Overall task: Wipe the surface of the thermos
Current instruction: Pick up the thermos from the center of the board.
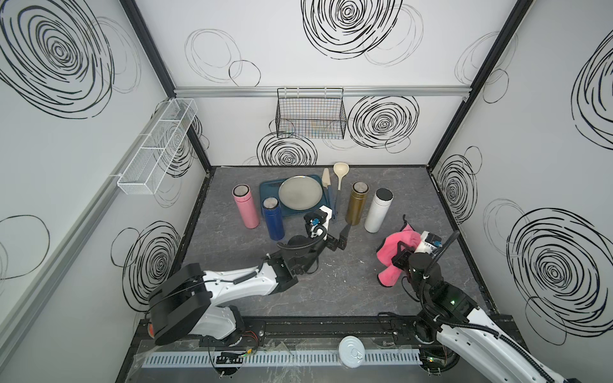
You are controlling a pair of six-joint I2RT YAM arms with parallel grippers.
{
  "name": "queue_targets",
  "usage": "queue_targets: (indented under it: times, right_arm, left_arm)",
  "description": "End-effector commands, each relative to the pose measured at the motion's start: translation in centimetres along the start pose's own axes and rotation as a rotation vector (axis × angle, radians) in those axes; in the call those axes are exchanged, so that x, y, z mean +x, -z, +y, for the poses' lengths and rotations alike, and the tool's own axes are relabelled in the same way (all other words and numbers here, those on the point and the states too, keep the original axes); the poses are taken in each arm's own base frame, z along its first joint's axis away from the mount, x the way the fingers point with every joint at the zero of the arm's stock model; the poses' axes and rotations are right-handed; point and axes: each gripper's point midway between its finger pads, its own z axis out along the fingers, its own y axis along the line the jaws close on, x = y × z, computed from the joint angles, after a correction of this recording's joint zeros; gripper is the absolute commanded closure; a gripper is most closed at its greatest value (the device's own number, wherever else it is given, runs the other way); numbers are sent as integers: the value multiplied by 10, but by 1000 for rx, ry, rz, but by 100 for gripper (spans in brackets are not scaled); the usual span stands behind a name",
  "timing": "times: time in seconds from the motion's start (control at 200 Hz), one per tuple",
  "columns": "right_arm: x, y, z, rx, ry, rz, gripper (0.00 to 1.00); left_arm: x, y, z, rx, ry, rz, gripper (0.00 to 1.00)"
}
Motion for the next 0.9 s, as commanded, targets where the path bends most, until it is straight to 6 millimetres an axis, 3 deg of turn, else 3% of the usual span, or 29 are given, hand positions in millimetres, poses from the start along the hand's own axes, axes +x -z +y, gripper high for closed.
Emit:
queue_targets:
  times: [0.0,0.285,0.465,0.67,0.896]
  right_arm:
    - [-5,-10,-19,66,-8,-28,100]
    - [-42,-32,-51,201,-54,-153,100]
    - [-41,-36,-86,338,-59,-189,100]
    - [-34,-45,-83,328,-46,-137,100]
    - [-28,-54,-79,334,-21,-70,100]
  left_arm:
    - [-33,-17,-3,-8,62,-153,1]
    - [1,-75,11,-11,124,-124,1]
    - [21,-100,-2,47,62,-85,1]
    - [47,-125,-1,10,47,-21,1]
    - [67,-144,13,-89,58,36,1]
